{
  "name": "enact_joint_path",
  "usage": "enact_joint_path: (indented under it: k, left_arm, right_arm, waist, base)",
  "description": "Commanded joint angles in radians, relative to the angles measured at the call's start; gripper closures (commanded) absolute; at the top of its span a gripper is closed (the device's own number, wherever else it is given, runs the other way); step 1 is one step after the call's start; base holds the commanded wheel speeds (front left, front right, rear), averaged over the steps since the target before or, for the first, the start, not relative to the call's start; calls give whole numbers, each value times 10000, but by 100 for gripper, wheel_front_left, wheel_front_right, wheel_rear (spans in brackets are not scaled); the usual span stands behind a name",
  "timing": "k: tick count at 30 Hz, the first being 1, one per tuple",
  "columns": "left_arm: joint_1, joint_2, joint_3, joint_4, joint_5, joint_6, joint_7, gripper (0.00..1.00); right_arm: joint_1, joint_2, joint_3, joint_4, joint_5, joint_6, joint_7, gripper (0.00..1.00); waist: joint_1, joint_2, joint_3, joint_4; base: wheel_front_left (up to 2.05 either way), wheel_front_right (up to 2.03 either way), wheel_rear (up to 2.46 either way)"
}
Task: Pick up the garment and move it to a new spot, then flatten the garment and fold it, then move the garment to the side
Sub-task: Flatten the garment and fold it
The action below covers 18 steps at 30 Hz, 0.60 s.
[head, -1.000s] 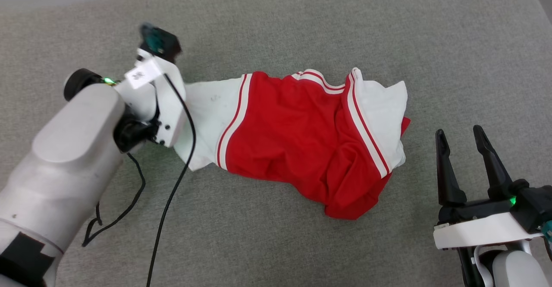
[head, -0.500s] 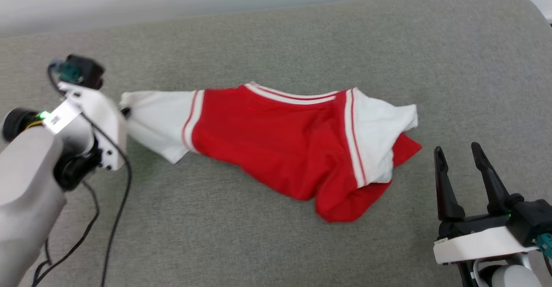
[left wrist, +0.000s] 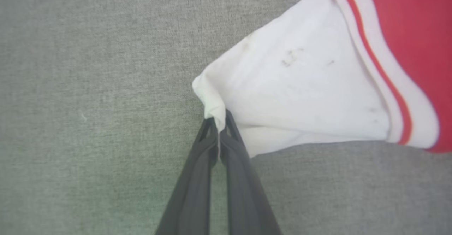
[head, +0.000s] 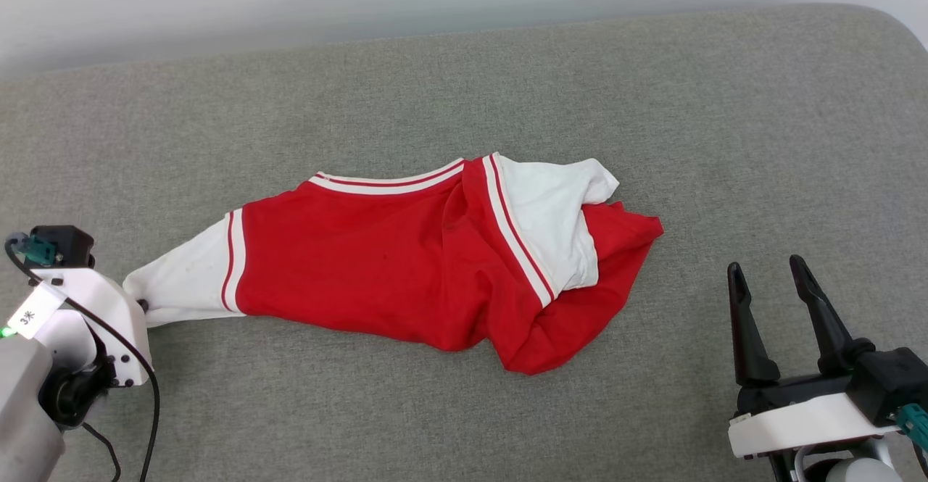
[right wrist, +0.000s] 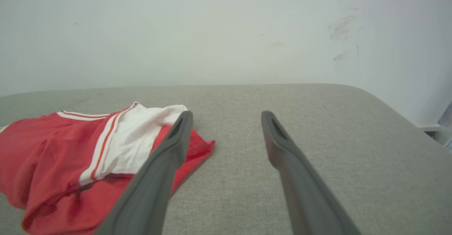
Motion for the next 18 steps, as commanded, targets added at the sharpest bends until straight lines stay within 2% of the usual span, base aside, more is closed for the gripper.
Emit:
enact_joint_path:
  k: [1, 5, 6, 7, 8, 10, 11, 18]
  left_arm:
    - [192, -77, 28, 139, -95, 37, 40, 100]
    - [455, -336, -23, 526, -193, -37, -143, 100]
    - [450, -402, -21, 578, -173, -50, -285, 88]
    - [408, -454, -3, 610, -83, -16, -527, 3]
    - [340, -513, 58, 636, -11, 47, -851, 0]
    - [225, -583, 129, 621, 213, 160, -1633, 0]
    - [199, -750, 245, 493, 623, 463, -3034, 0]
    - [737, -1262, 453, -304, 1238, 1429, -5492, 0]
  right_arm:
    - [-2, 15, -13, 19, -16, -7, -20, 0]
    - [-7, 16, -9, 55, -59, -7, -20, 0]
    - [6, 16, -19, 68, -56, -7, -20, 0]
    - [27, 16, -29, 80, -64, -7, -20, 0]
    - [44, 15, -45, 88, -96, -7, -20, 0]
    - [71, 15, -98, 68, -132, -7, -20, 0]
    - [78, 16, -179, -23, -190, -7, -20, 0]
    - [-178, -95, -431, -315, -453, -7, -20, 0]
  waist:
    - [1, 0, 7, -6]
    - [1, 0, -28, -31]
    - [1, 0, -61, -33]
    - [1, 0, -104, -36]
    - [1, 0, -155, -35]
    - [1, 0, -283, -9]
    - [1, 0, -500, 67]
    - [1, 0, -976, 375]
  base:
    - [0, 0, 0]
    - [0, 0, 0]
    - [0, 0, 0]
    - [0, 0, 0]
    - [0, 0, 0]
    - [0, 0, 0]
    - [0, 0, 0]
    - [0, 0, 0]
